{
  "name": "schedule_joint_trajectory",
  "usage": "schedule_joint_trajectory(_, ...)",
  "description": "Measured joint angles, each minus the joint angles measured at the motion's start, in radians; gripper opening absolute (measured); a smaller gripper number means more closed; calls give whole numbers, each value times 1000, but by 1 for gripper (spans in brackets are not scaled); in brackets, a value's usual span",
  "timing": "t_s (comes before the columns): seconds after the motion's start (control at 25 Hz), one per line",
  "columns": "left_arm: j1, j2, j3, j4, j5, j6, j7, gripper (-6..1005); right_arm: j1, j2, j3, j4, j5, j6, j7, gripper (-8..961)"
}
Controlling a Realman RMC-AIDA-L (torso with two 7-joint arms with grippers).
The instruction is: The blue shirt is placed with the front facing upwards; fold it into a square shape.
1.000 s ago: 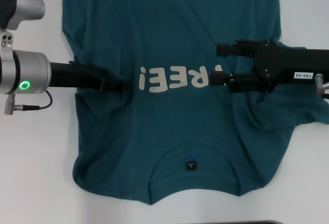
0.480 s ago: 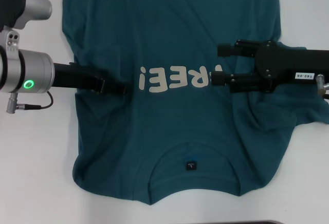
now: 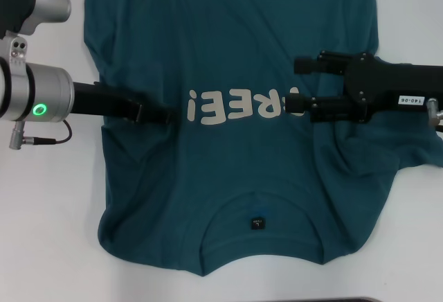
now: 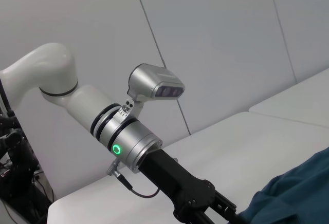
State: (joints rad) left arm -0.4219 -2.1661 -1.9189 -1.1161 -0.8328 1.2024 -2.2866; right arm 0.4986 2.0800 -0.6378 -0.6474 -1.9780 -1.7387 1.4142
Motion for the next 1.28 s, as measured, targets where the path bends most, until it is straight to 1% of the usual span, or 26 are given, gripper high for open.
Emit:
schedule_joint_trajectory(0.12, -6, -1, 0, -1, 30, -1, -4, 874, 0, 0, 3, 0, 0, 0, 0, 913)
schedule_joint_trajectory(0.32, -12, 0, 0, 2, 37, -3, -11, 744, 0, -1, 4, 0, 1, -1, -1, 913)
schedule_joint_trajectory(0.56, -19, 0, 0, -2, 37, 3, -14, 518, 0, -2, 13, 0, 1, -1, -1, 913)
schedule_joint_trajectory(0.76, -25, 0, 0, -2, 37, 10, -14, 274, 0, -2, 15, 0, 1, -1, -2, 913)
schedule_joint_trajectory(1.08, -26, 1, 0, -4, 37, 29, -16, 50, 0, -2, 15, 0, 1, -1, -2, 913)
schedule_joint_trajectory(1.28, -27, 1, 0, -17, 33, 41, -16, 52, 0, -2, 15, 0, 1, -1, -2, 913)
